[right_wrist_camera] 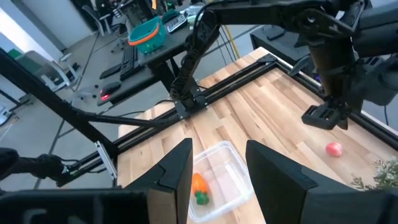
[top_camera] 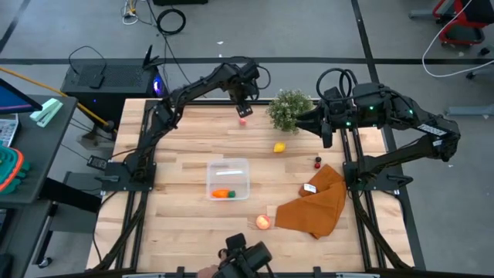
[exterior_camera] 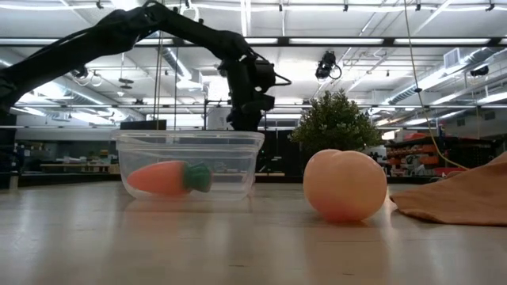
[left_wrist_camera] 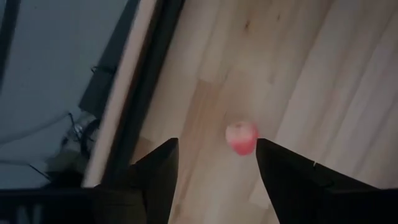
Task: Pick and placing Produce into tupperware
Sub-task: Put the pink peach into the transparent bin
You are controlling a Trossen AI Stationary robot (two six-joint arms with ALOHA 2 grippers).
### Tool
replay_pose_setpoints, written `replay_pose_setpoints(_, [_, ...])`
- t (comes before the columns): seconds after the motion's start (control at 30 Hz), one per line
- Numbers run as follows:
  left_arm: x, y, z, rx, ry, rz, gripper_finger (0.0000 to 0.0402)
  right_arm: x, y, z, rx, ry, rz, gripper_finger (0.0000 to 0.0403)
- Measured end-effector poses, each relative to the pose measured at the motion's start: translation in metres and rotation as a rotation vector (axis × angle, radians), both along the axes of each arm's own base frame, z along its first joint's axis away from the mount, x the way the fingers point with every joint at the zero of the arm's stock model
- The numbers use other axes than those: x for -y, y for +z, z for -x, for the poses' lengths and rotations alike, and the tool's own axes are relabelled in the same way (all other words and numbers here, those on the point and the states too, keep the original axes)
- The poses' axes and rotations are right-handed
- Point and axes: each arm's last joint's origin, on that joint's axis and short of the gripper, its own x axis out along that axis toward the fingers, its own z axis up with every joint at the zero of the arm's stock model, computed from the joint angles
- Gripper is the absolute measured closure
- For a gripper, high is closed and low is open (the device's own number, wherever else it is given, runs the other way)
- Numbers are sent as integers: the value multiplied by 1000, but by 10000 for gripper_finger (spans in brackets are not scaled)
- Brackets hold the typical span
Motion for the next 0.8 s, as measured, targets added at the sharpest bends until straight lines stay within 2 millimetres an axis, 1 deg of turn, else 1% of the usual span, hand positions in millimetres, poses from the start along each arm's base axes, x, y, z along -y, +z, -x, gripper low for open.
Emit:
replay_pose_setpoints(0.2, [8, -25, -12, -44, 72, 49, 183, 0, 0, 0, 1, -9, -13, 280])
replay_pose_setpoints(0.3, [13, -34, -18, -56, 85, 38, 187, 0, 0, 0, 1, -9, -15, 280])
replay_pose_setpoints(0.43, [16, -44, -23, -99, 88, -1, 191, 0, 0, 0, 1, -11, -20, 280])
replay_pose_setpoints(0.6, [13, -47, -21, -114, 98, -16, 186, 0, 0, 0, 3, -14, -32, 280])
replay_pose_setpoints(0.8, [9, -49, -18, -117, 128, 2, 169, 0, 0, 0, 3, -15, -34, 280])
